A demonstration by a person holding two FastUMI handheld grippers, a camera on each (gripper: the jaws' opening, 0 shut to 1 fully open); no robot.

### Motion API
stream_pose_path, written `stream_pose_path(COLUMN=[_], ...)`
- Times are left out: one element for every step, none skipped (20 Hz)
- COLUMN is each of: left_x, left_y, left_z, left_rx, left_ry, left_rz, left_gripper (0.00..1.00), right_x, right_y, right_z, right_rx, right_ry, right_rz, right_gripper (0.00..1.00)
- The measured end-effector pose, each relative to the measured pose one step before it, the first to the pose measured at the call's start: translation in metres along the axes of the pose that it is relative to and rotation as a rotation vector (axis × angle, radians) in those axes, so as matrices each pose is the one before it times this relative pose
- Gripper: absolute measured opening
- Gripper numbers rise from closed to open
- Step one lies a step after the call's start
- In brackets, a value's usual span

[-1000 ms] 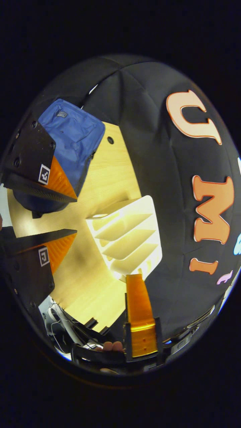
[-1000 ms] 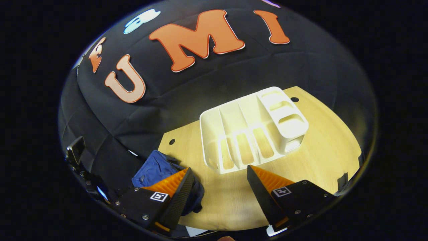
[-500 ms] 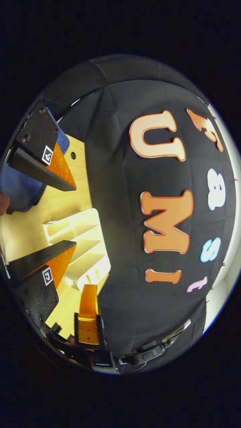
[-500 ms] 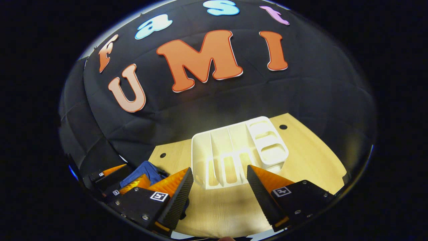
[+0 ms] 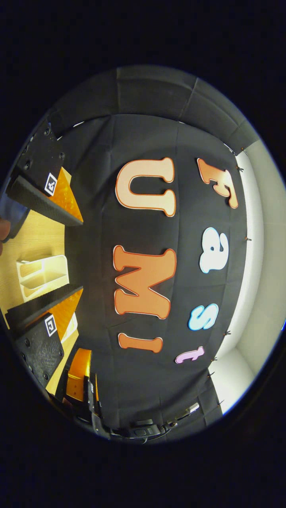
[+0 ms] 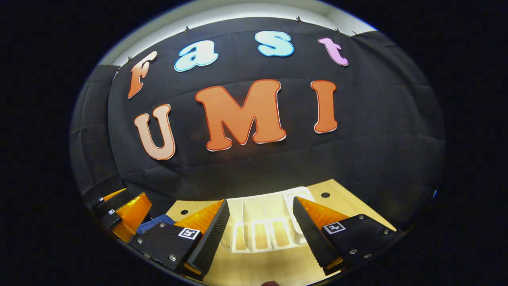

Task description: Open the schoolbag, grab two books from the bookshelf and put them into the schoolbag.

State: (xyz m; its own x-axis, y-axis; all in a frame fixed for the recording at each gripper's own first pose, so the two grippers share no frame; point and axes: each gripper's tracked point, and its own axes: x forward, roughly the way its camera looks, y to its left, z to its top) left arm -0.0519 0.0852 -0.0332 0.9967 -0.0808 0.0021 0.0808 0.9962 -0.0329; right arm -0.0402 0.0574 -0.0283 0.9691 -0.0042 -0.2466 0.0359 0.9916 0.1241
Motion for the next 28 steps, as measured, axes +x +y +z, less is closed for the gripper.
stream_pose_path(left_x=[0.00023, 0.00005, -0.00109, -0.00123, -0.00027, -0.00179, 0.00012, -0.00186, -0.00009, 0.00070, 0.00207, 0.00087, 0.00070, -0.00008, 0.00030, -0.00016, -0.00044, -0.00030, 0.00026, -0.00142, -0.00047, -0.00028, -0.00106, -0.00110, -0.00215, -0.00198, -0.00106, -0.00159], left_y=[0.00009, 0.00029, -0.00219, -0.00046, 0.00139, 0.00419, -0.00136, 0.00045, 0.00249, 0.00229, 0.00041, 0.00078, 0.00046, 0.00201, 0.00274, 0.00224, 0.00141, 0.00095, 0.00130, 0.00087, 0.00043, 0.00239, 0.00359, 0.00179, 0.00129, 0.00003, 0.00153, 0.00080], left_z=[0.00901, 0.00724, 0.00252, 0.00274, 0.00143, 0.00183, 0.00096, 0.00051, -0.00157, -0.00167, -0.00434, -0.00162, -0.00163, 0.00112, -0.00016, 0.00031, -0.00120, -0.00058, -0.00347, -0.00239, -0.00377, -0.00152, -0.00209, -0.00055, -0.00032, 0.00029, -0.00153, 0.00006], left_rx=[0.01092, 0.00515, 0.00422, 0.00270, 0.00410, 0.00153, 0.00031, 0.00439, 0.00653, 0.00684, 0.00167, -0.00315, -0.00332, -0.00360, 0.00164, 0.00407, 0.00577, 0.00304, 0.00015, 0.00199, 0.00454, 0.00796, 0.00505, 0.00118, -0.00126, 0.00021, 0.00346, 0.00386], left_ry=[-0.01925, -0.01492, -0.01828, -0.01502, -0.01559, -0.01123, -0.01229, -0.00641, -0.00529, -0.00171, 0.00349, 0.00357, 0.00404, -0.00584, -0.00405, -0.00317, -0.00147, 0.00235, 0.00416, 0.00996, 0.00500, 0.00423, 0.00341, 0.00172, 0.00137, -0.00061, 0.00117, 0.00023], left_rz=[0.00837, 0.00783, -0.00022, 0.00151, 0.00575, 0.01560, -0.00131, 0.00334, 0.00557, 0.00461, -0.00203, -0.00105, -0.00444, 0.00077, 0.00159, 0.00231, 0.00060, -0.00421, 0.00024, -0.00536, -0.00321, 0.00137, 0.00415, 0.00315, -0.00006, -0.00212, 0.00225, -0.00041], left_gripper=[0.94, 0.94, 0.93, 0.93, 0.94, 0.92, 0.93, 0.94, 0.93, 0.92, 0.93, 0.93, 0.93, 0.93, 0.93, 0.93, 0.93, 0.94, 0.92, 0.94, 0.92, 0.93, 0.93, 0.93, 0.93, 0.93, 0.93, 0.92], right_x=[-0.00208, -0.00084, -0.00163, -0.00153, -0.00123, 0.00031, 0.00067, -0.00122, 0.00048, -0.00041, 0.00131, -0.00082, 0.00048, -0.00181, -0.00198, -0.00181, -0.00047, -0.00100, -0.00105, -0.00143, -0.00132, 0.00027, 0.00045, -0.00175, -0.00218, -0.00316, -0.00050, -0.00090], right_y=[0.00327, 0.00305, 0.00016, 0.00239, 0.00143, 0.00132, -0.00148, 0.00032, 0.00102, 0.00076, 0.00194, 0.00144, 0.00314, 0.00179, 0.00270, 0.00131, 0.00330, 0.00303, 0.00163, 0.00308, 0.00307, 0.00308, 0.00277, 0.00243, 0.00301, 0.00269, 0.00236, -0.00065], right_z=[0.00192, 0.00001, -0.00062, -0.00063, -0.00048, 0.00025, 0.00038, 0.00191, 0.00398, 0.00267, -0.00011, 0.00193, 0.00047, -0.00025, 0.00059, -0.00126, -0.00235, -0.00225, -0.00113, -0.00088, 0.00020, -0.00096, -0.00119, -0.00132, -0.00096, -0.00082, -0.00024, 0.00067], right_rx=[-0.01244, -0.01306, -0.00573, -0.00378, 0.00008, 0.00241, 0.00178, 0.00511, 0.00022, 0.00192, -0.00331, -0.00335, -0.01095, -0.01572, -0.01282, -0.01008, -0.00321, -0.00414, -0.00124, 0.00054, -0.00099, 0.00048, -0.00322, -0.00357, -0.00319, -0.00322, -0.00407, -0.00628], right_ry=[-0.02005, -0.00896, -0.01274, -0.00838, -0.00902, -0.01178, -0.01219, -0.01821, -0.01920, -0.01812, -0.01150, -0.01020, -0.00485, -0.00427, -0.00671, -0.00188, -0.00139, 0.00545, 0.00349, 0.00150, -0.00228, -0.00077, 0.00307, 0.00515, 0.00205, 0.00046, -0.00263, 0.00084], right_rz=[0.00493, 0.00203, -0.00307, 0.00018, -0.00202, 0.00156, -0.00844, -0.00128, -0.00687, -0.00376, -0.00046, -0.00090, 0.00534, 0.00216, 0.00420, 0.00267, 0.00469, 0.00391, 0.00021, 0.00276, 0.00219, 0.00596, 0.00233, 0.00276, 0.00128, 0.00335, 0.00087, -0.00347], right_gripper=[0.96, 0.97, 0.97, 0.97, 0.97, 0.97, 0.96, 0.96, 0.97, 0.96, 0.97, 0.96, 0.97, 0.96, 0.97, 0.97, 0.96, 0.96, 0.96, 0.96, 0.96, 0.96, 0.96, 0.96, 0.96, 0.96, 0.96, 0.96])
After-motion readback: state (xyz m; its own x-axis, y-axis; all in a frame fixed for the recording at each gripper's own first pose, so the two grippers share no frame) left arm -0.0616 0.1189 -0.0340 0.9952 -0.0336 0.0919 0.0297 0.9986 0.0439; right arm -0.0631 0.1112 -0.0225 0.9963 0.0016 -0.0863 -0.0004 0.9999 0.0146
